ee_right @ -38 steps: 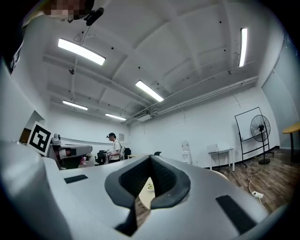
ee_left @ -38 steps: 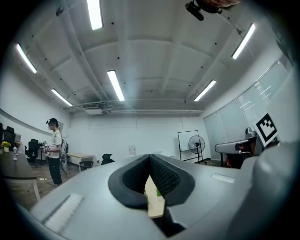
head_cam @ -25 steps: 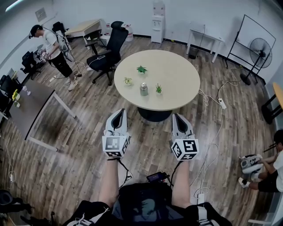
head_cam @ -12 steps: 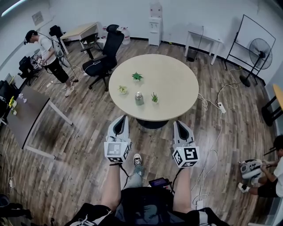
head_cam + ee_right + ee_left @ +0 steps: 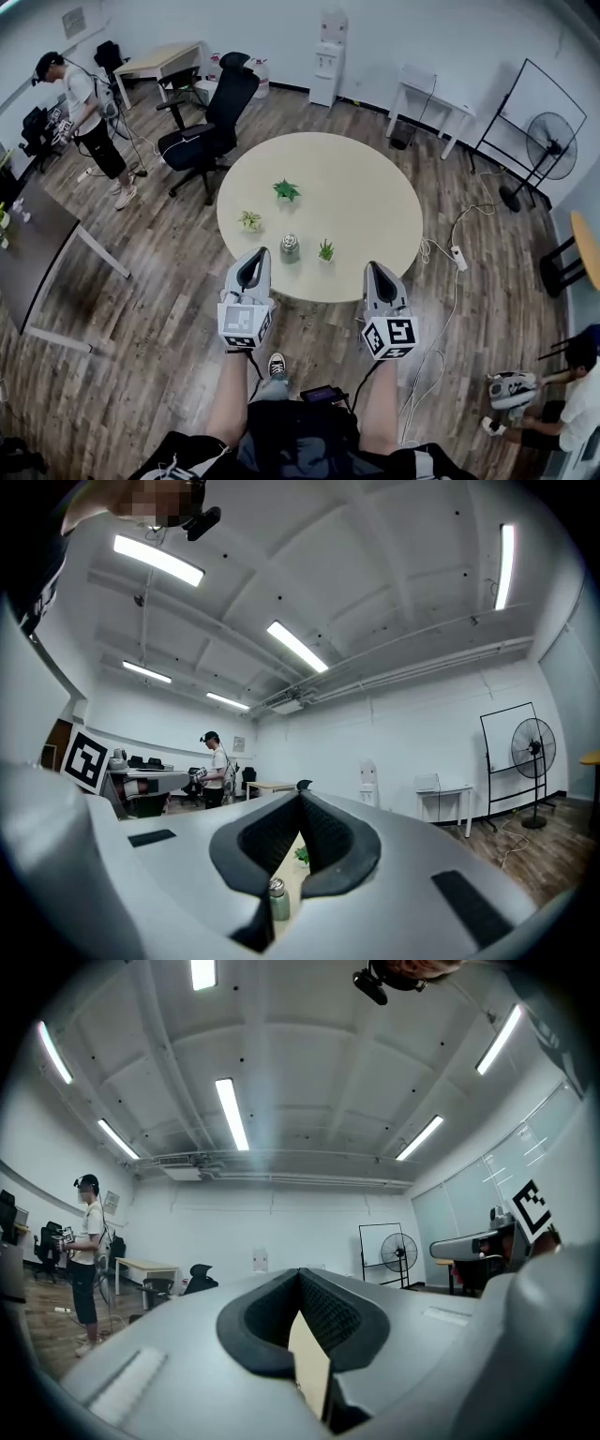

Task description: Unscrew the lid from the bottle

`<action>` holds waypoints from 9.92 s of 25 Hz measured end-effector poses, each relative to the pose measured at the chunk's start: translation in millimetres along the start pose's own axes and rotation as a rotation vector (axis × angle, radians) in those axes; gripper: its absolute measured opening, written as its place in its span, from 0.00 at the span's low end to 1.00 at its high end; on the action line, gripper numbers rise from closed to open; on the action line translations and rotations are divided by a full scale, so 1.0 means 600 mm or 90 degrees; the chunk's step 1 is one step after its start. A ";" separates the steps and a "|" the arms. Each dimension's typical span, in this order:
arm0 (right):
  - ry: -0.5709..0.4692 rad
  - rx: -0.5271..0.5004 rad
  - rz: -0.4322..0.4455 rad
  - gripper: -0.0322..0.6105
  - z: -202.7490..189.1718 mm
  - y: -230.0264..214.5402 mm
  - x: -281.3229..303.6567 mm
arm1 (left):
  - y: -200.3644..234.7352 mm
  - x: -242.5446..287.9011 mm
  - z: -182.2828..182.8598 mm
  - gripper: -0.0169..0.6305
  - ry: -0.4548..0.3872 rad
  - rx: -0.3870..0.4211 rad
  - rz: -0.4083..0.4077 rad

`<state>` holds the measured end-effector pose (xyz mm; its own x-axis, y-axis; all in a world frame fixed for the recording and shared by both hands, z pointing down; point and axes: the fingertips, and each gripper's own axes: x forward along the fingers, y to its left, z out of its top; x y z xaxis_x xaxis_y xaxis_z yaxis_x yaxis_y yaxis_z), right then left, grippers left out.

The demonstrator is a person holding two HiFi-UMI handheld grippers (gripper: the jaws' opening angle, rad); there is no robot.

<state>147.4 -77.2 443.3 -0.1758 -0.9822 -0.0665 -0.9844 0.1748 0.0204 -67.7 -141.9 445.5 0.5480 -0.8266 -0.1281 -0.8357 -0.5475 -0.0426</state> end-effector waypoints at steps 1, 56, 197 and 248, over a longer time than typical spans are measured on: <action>-0.001 0.000 -0.003 0.05 0.003 -0.004 0.032 | 0.015 0.023 0.001 0.03 -0.002 -0.002 -0.006; 0.121 0.182 0.077 0.05 -0.115 -0.092 0.212 | -0.002 0.283 -0.572 0.64 0.218 -0.108 -0.079; -0.023 0.043 0.558 0.45 0.154 0.158 0.219 | -0.138 0.187 0.030 0.61 0.136 -0.040 -0.491; -0.060 0.100 0.410 0.45 0.159 0.083 0.252 | -0.015 0.184 0.051 0.61 0.073 -0.028 -0.300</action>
<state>70.9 -210.2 339.3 -0.7216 -0.6695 -0.1763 -0.6709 0.7391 -0.0603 -0.9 -224.2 401.5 0.8685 -0.4956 0.0049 -0.4953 -0.8683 -0.0280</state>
